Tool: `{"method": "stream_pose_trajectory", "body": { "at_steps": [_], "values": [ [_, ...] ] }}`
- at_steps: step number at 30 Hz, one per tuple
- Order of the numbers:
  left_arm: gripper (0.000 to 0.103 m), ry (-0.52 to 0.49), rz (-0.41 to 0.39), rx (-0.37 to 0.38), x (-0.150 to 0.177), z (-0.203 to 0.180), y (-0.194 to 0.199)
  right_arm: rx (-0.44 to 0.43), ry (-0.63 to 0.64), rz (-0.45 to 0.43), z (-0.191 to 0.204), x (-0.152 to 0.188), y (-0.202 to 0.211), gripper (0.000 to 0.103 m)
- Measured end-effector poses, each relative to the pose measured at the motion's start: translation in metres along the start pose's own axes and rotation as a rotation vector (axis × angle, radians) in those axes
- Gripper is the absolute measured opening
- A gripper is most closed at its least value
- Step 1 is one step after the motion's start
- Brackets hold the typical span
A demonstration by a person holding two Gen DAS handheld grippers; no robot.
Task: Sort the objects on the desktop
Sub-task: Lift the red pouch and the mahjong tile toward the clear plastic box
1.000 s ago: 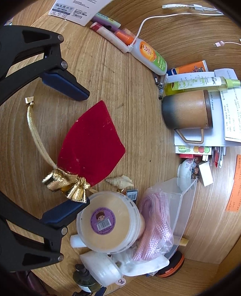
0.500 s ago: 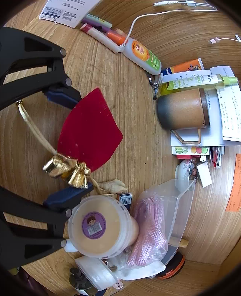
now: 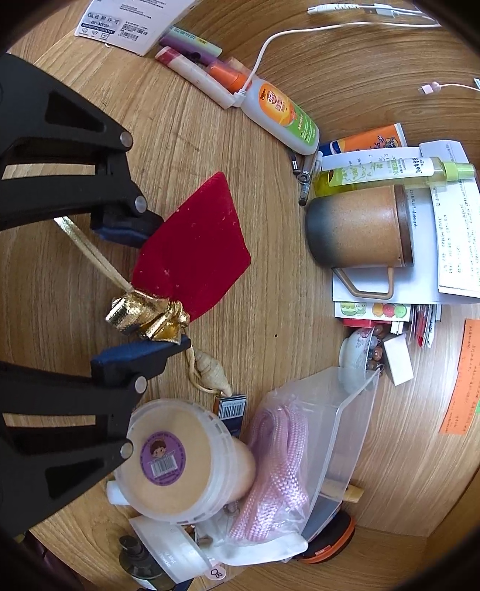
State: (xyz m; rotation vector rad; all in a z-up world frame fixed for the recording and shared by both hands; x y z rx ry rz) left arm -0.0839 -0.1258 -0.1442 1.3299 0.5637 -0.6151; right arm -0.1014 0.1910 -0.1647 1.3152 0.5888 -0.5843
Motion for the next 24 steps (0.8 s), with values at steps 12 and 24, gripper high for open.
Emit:
{"method": "stream_pose_trajectory", "body": {
  "at_steps": [12, 24],
  "values": [
    [0.034, 0.011, -0.064, 0.008, -0.013, 0.006, 0.013, 0.017, -0.014, 0.008, -0.007, -0.001, 0.002, 0.022],
    [0.034, -0.044, -0.148, -0.001, -0.044, 0.003, 0.043, 0.024, -0.007, -0.061, -0.01, -0.032, 0.023, 0.022]
  ]
}}
Point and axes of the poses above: each gripper's, at about its wrist camera, not at the fingertips, and y roughly against the way its jaws point, z to its left, x to its underside, the point moved 9 cm from there along -y, roughly the way its jaws point, and after that the axes turned 14 degrees about -y, right-handed, at the moved point
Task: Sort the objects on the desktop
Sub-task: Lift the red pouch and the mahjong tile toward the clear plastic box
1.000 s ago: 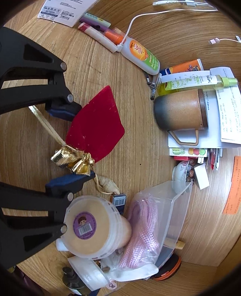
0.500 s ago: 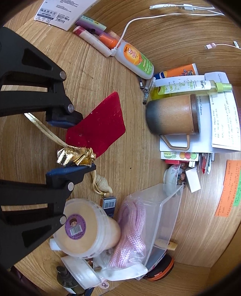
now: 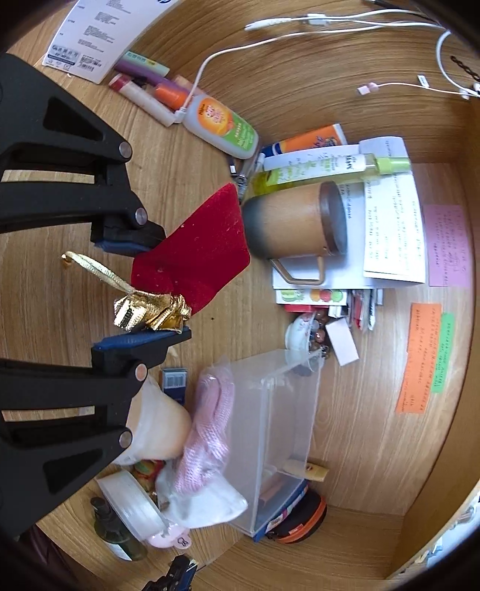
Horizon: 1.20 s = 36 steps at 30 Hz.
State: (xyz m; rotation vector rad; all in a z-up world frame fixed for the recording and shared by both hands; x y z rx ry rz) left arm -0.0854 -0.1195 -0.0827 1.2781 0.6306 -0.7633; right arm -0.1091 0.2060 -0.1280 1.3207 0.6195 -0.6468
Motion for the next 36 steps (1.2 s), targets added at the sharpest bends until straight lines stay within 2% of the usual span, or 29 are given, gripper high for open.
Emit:
{"method": "stream_pose_trajectory", "body": {
  "at_steps": [16, 24, 36],
  "values": [
    [0.034, -0.07, -0.111, 0.064, -0.06, -0.02, 0.021, -0.039, 0.044, -0.074, 0.022, -0.047, 0.013, 0.022],
    [0.034, -0.105, -0.147, 0.125, -0.088, -0.044, 0.023, -0.055, 0.072, -0.085, 0.037, -0.068, 0.008, 0.022],
    [0.034, -0.141, -0.176, 0.172, -0.13, -0.064, 0.014, -0.078, 0.102, -0.121, 0.056, -0.108, 0.0, 0.022]
  ]
}}
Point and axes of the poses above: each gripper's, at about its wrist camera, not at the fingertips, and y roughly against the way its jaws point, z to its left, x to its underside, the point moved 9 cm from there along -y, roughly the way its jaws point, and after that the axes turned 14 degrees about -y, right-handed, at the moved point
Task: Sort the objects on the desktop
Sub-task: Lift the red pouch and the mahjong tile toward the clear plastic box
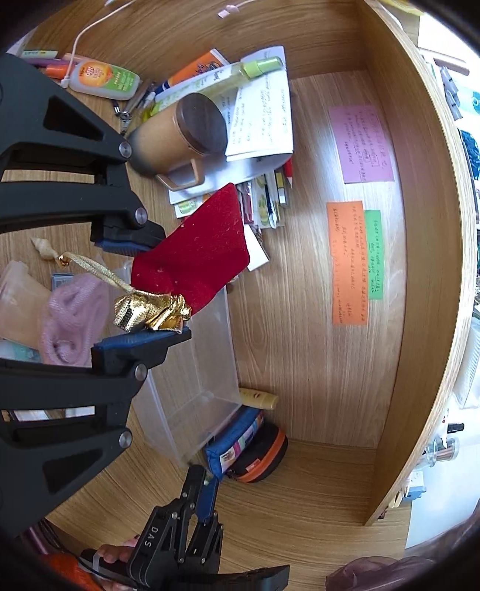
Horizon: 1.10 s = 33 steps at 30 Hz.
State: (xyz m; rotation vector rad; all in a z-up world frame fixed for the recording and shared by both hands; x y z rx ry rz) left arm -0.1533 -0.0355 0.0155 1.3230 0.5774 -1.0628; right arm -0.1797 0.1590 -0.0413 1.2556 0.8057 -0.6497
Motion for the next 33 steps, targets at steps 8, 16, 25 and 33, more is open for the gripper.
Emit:
{"method": "stream_pose_trajectory", "body": {
  "at_steps": [8, 16, 25, 33],
  "values": [
    [0.034, -0.02, -0.004, 0.025, -0.019, -0.003, -0.015, -0.01, 0.025, -0.016, 0.006, -0.023, -0.014, 0.022],
    [0.034, -0.035, 0.027, 0.07, -0.027, -0.007, -0.04, -0.008, 0.051, -0.004, 0.009, -0.038, -0.037, 0.022],
    [0.034, -0.051, 0.042, 0.097, -0.02, -0.013, -0.051, 0.008, 0.009, 0.062, -0.017, -0.008, -0.032, 0.022],
    [0.034, -0.058, 0.052, 0.129, -0.016, -0.022, -0.058, 0.014, -0.035, 0.227, -0.035, 0.061, -0.04, 0.023]
  ]
}}
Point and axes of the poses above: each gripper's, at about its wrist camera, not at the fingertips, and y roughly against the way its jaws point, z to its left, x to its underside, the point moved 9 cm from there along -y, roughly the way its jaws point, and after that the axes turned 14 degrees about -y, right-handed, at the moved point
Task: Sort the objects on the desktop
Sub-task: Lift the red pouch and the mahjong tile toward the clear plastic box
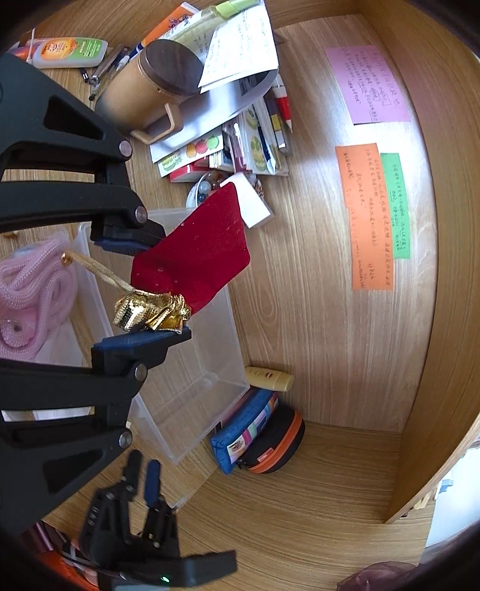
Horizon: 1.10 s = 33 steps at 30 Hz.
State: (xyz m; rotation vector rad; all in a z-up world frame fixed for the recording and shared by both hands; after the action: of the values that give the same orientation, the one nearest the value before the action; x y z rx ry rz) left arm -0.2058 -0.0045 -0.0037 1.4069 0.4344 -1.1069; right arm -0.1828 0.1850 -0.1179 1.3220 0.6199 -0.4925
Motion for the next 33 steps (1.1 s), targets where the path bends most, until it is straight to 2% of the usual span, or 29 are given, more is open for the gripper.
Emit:
{"method": "stream_pose_trajectory", "body": {
  "at_steps": [9, 13, 16, 22, 33],
  "values": [
    [0.034, -0.015, 0.018, 0.021, 0.003, -0.012, -0.008, -0.051, 0.032, 0.107, 0.006, 0.026, -0.03, 0.023],
    [0.034, -0.022, 0.031, 0.03, 0.005, -0.017, -0.013, -0.052, 0.069, 0.122, 0.012, 0.027, -0.038, 0.023],
    [0.034, -0.026, 0.04, 0.038, 0.006, -0.02, -0.017, -0.087, 0.056, 0.149, 0.012, 0.026, -0.043, 0.022],
    [0.034, -0.027, 0.061, 0.05, 0.006, -0.024, -0.025, -0.063, 0.067, 0.136, 0.01, 0.023, -0.041, 0.022],
    [0.034, -0.02, 0.073, 0.056, 0.007, -0.02, -0.032, -0.121, 0.116, 0.045, 0.029, 0.001, 0.017, 0.022]
  ]
}}
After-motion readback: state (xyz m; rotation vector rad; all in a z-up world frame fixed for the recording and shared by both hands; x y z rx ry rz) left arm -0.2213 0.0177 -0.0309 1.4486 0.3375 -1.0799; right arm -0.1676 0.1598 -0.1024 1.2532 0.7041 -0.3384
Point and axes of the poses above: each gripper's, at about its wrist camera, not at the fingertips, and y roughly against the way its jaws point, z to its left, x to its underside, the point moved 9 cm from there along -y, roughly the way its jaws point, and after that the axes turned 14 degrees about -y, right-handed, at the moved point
